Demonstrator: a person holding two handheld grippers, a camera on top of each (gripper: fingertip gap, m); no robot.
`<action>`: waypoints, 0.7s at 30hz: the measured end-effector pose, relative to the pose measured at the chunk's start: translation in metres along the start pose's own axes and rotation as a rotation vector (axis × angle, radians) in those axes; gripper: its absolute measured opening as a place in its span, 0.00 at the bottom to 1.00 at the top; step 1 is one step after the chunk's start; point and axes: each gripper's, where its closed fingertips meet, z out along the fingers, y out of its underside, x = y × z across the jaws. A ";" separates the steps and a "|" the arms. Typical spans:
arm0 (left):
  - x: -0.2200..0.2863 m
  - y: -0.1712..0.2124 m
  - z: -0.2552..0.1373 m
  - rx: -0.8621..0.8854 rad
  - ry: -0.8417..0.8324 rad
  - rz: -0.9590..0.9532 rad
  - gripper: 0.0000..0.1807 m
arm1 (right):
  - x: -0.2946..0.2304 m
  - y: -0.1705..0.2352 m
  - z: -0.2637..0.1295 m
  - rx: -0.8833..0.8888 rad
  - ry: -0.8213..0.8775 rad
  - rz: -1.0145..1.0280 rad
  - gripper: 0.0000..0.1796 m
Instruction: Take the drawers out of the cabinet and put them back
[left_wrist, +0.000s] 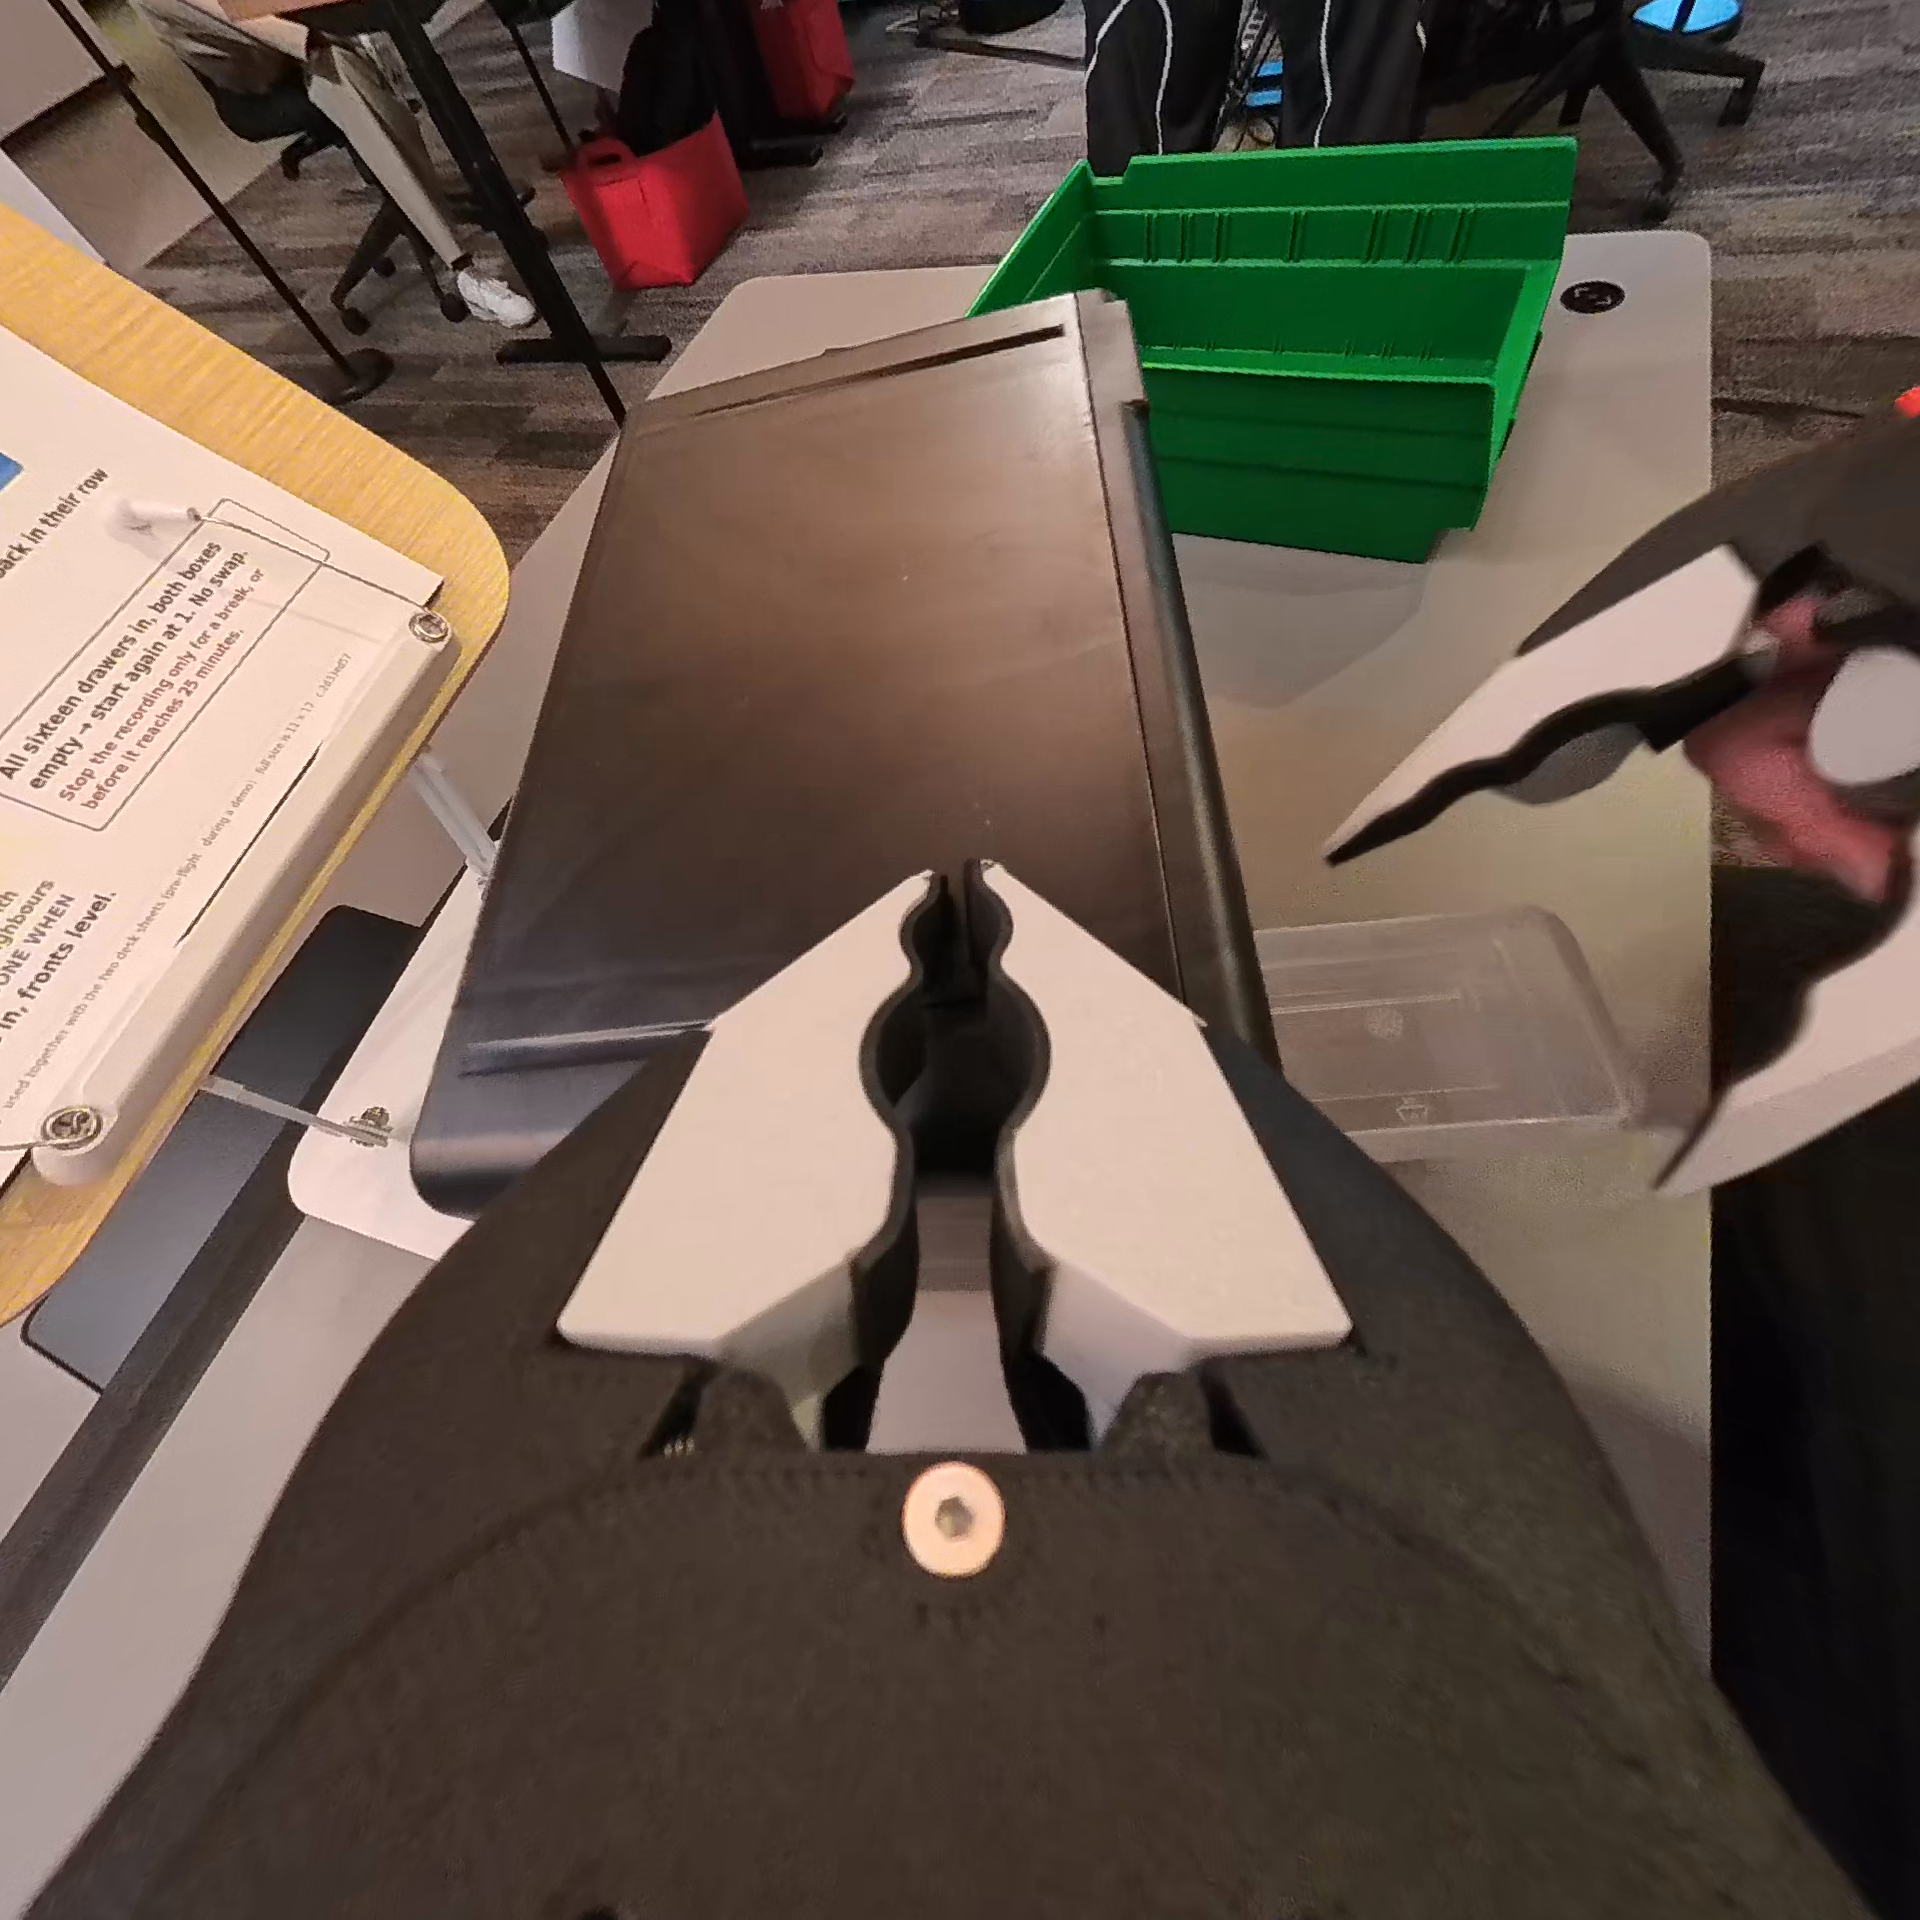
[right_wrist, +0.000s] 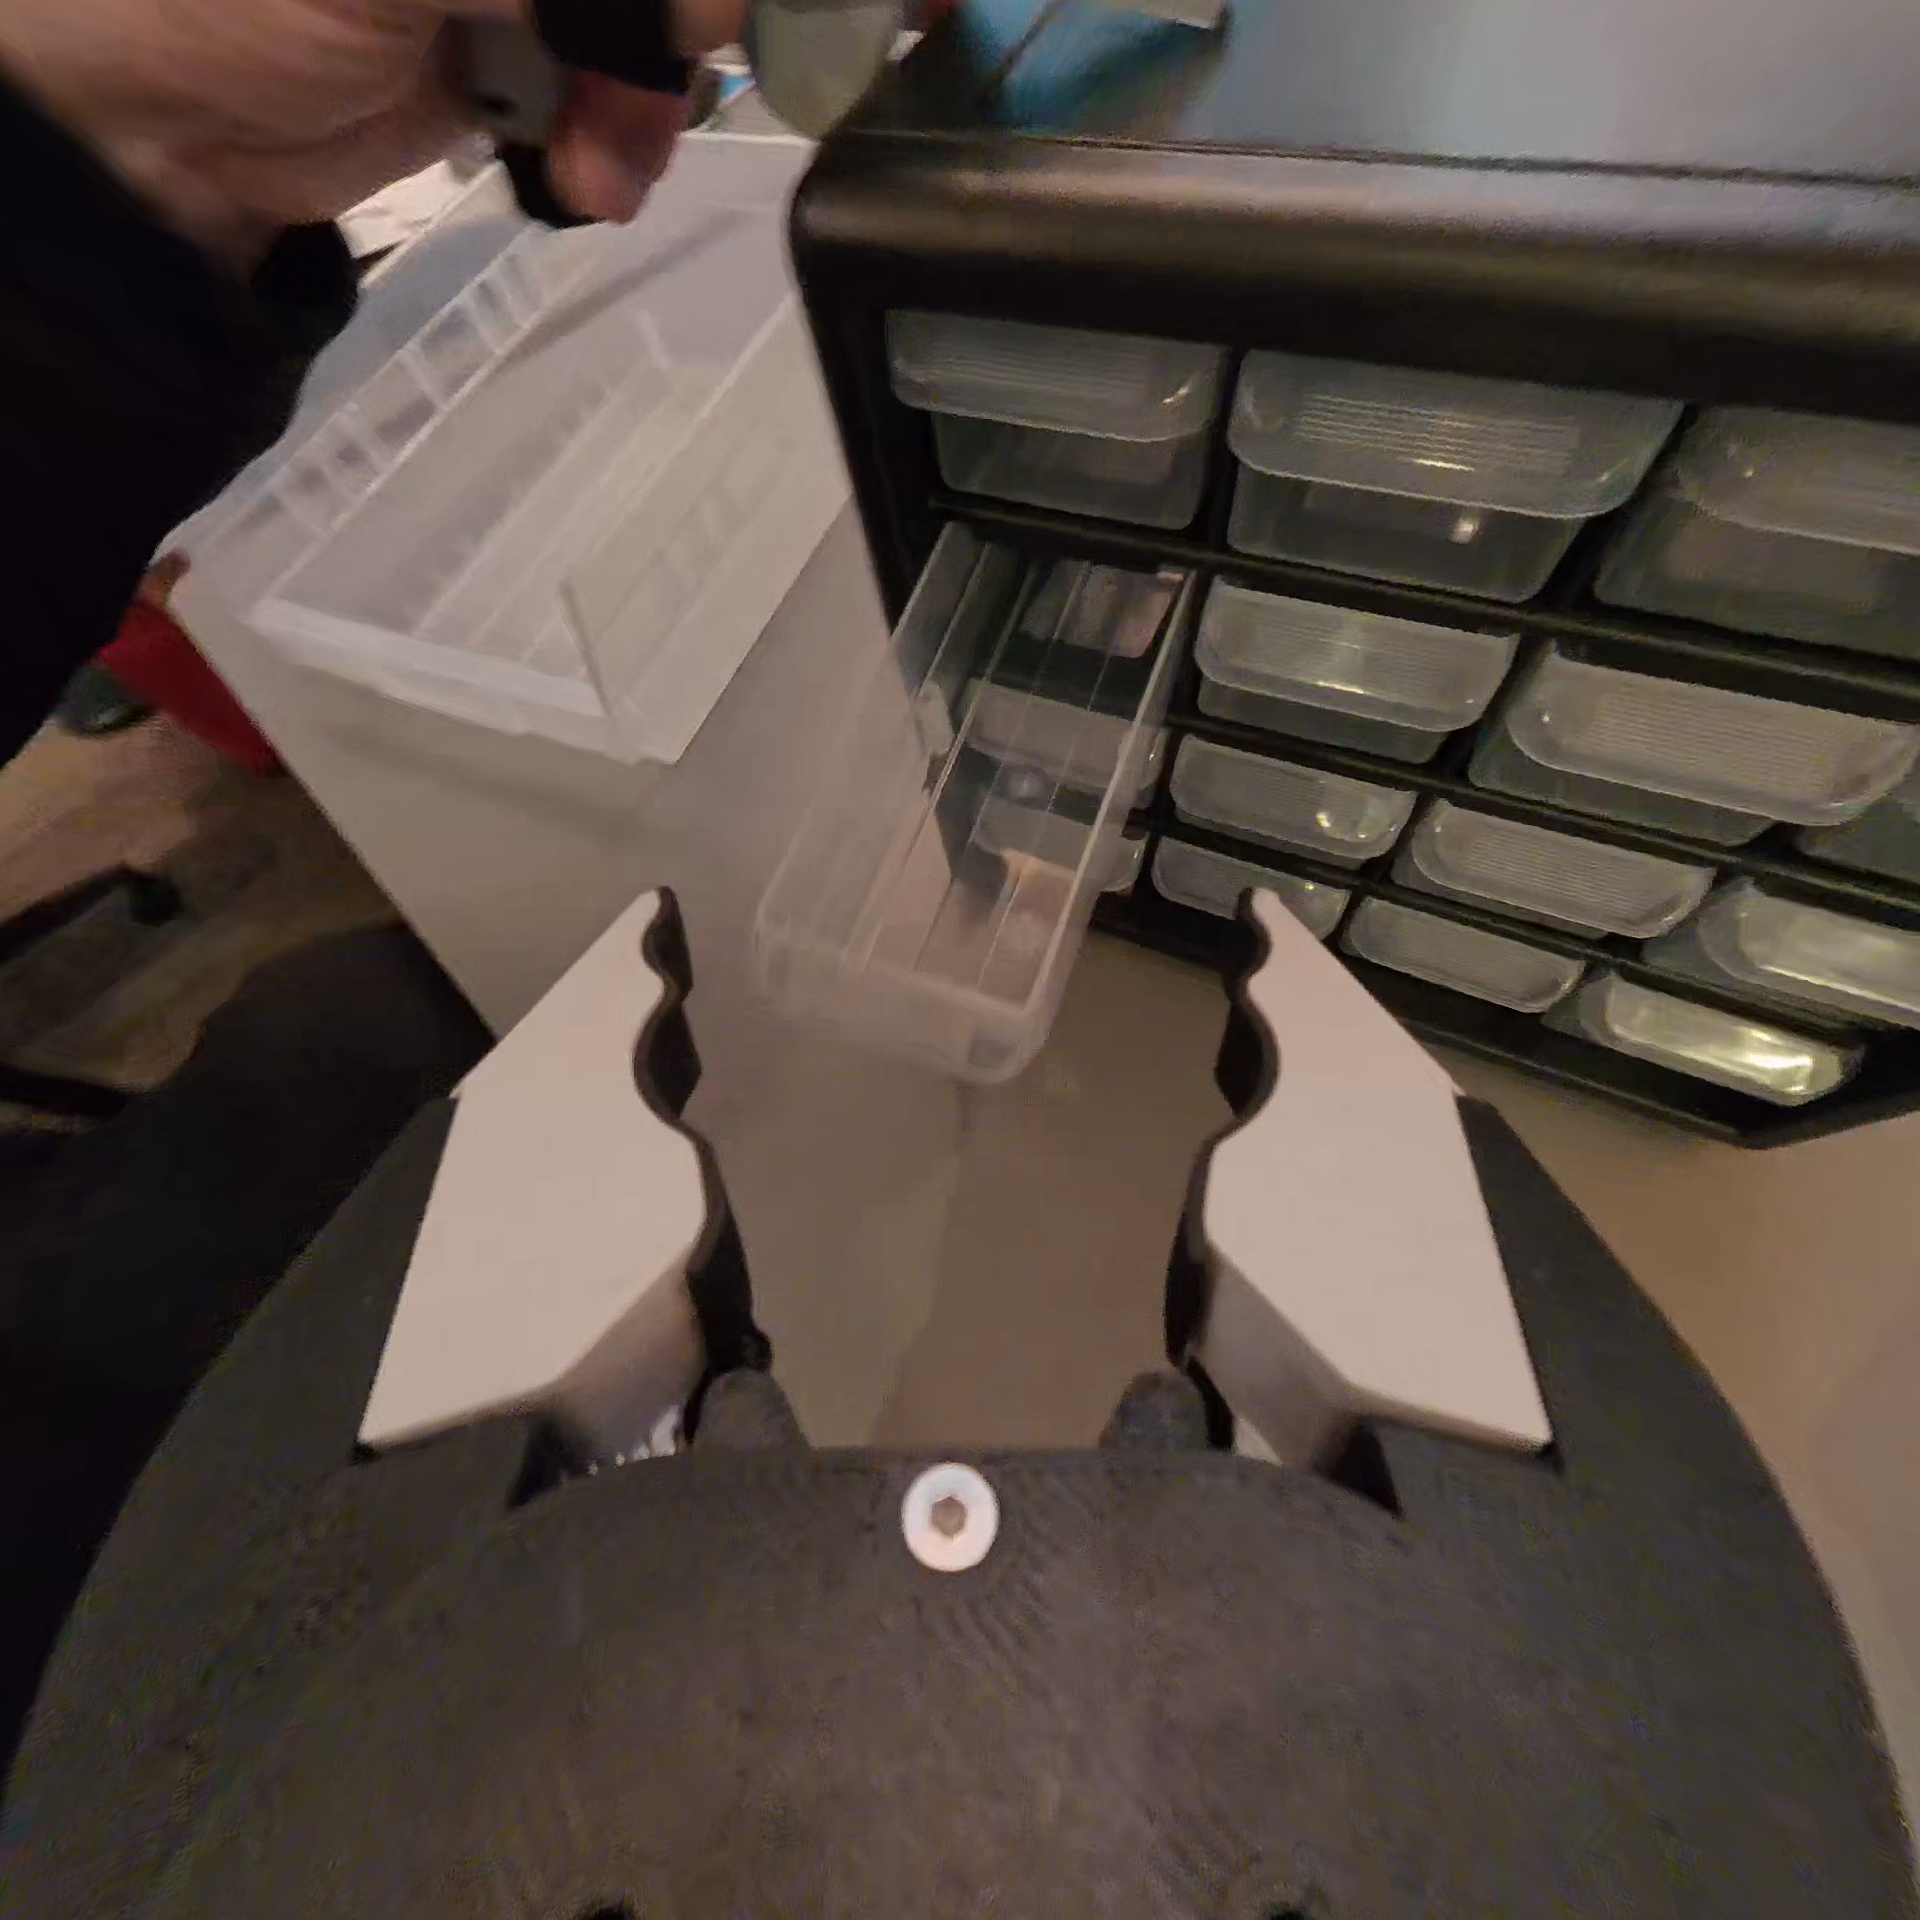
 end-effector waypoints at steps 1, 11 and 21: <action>0.000 0.000 0.000 0.002 0.005 -0.003 0.01 | -0.003 0.004 -0.009 -0.004 -0.028 -0.045 0.54; 0.000 0.000 0.000 0.008 0.014 -0.015 0.01 | 0.034 0.023 -0.002 -0.075 0.150 -0.127 0.62; 0.000 0.000 0.000 0.008 0.010 -0.015 0.01 | 0.088 -0.016 0.024 0.133 0.479 -0.014 0.81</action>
